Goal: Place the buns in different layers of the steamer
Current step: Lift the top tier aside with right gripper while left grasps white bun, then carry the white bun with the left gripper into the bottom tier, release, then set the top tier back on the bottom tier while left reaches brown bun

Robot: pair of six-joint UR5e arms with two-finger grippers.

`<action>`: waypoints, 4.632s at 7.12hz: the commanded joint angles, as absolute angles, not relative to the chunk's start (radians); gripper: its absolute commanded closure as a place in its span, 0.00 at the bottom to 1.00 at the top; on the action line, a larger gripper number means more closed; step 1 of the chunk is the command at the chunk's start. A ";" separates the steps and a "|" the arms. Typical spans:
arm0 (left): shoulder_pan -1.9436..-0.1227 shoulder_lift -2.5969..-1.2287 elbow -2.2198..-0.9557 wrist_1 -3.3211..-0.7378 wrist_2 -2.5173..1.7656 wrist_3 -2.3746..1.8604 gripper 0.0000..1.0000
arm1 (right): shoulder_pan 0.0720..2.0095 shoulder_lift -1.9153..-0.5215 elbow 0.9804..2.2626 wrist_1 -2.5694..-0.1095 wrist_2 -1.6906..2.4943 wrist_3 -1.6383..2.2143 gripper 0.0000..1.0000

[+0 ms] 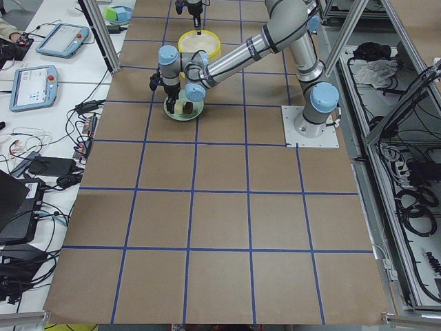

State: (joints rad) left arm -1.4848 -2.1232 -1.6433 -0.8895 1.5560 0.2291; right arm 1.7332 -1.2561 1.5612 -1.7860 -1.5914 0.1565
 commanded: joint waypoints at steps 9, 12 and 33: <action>-1.483 -2.119 -1.628 -0.933 1.513 0.233 1.00 | 1.387 -1.595 1.560 -1.462 -1.680 -0.324 1.00; -1.496 -2.041 -1.571 -0.974 1.464 0.143 1.00 | 1.387 -1.595 1.562 -1.459 -1.680 -0.325 1.00; -1.506 -1.977 -1.637 -1.069 1.586 0.109 0.00 | 1.771 -1.244 1.542 -1.863 -1.592 0.125 1.00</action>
State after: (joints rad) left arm -1.5341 -1.9607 -1.6218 -1.0674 1.5807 0.0715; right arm 1.6666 -1.3636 1.5527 -1.7391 -1.6064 0.0146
